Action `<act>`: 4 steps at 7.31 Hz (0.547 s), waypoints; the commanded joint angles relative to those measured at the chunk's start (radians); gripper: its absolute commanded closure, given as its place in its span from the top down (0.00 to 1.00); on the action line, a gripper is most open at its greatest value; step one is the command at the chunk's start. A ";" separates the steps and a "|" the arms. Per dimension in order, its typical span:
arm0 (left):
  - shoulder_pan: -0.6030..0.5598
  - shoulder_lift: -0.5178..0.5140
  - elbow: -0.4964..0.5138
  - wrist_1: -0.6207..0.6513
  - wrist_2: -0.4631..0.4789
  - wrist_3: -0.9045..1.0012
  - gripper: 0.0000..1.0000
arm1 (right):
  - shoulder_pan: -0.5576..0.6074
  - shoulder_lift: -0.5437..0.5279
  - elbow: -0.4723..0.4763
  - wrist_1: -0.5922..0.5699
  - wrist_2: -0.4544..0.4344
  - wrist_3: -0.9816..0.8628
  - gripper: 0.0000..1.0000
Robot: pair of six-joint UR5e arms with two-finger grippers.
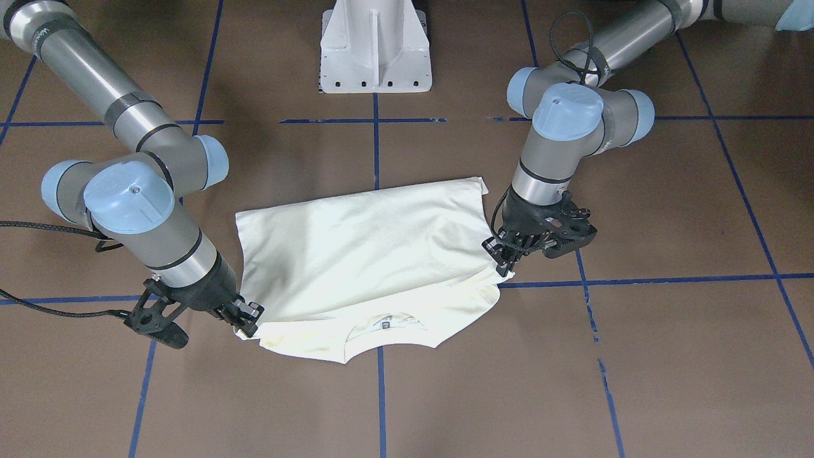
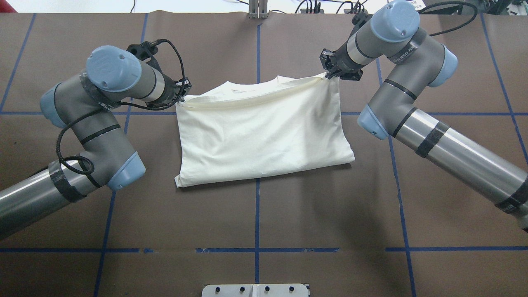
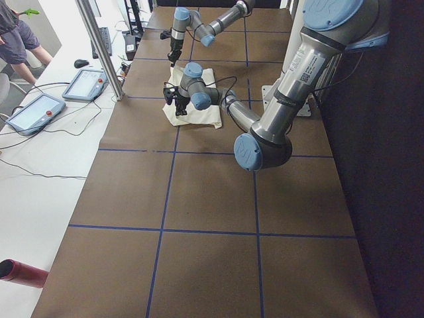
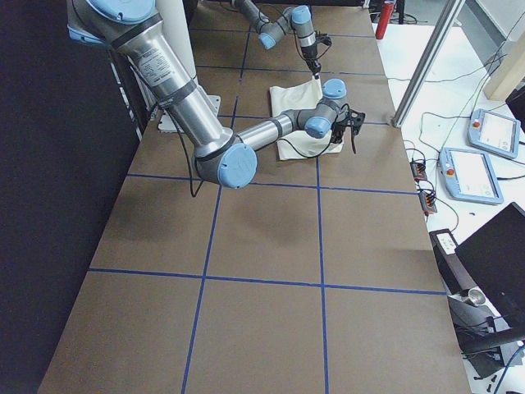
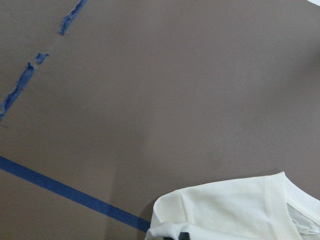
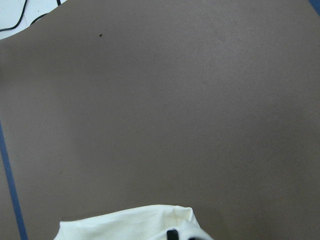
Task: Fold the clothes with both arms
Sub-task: 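Grasp the hem corners and fold the bottom up toward the collar with both grippers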
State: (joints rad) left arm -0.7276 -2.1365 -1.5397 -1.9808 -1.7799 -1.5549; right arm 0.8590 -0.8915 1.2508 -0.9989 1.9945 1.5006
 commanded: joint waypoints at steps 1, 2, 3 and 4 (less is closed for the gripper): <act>0.005 -0.008 0.003 0.005 0.000 -0.001 0.00 | -0.015 -0.015 -0.002 0.055 -0.002 -0.011 0.04; 0.005 -0.006 0.004 -0.001 0.000 0.001 0.40 | -0.017 -0.021 -0.005 0.062 -0.005 -0.026 0.46; 0.007 -0.005 0.006 -0.004 0.004 0.009 0.85 | -0.017 -0.027 -0.004 0.062 -0.019 -0.028 0.99; 0.007 0.001 0.006 -0.006 0.004 0.012 1.00 | -0.017 -0.046 -0.004 0.068 -0.029 -0.074 1.00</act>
State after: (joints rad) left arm -0.7217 -2.1403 -1.5348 -1.9838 -1.7774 -1.5480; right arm 0.8430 -0.9202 1.2473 -0.9384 1.9780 1.4636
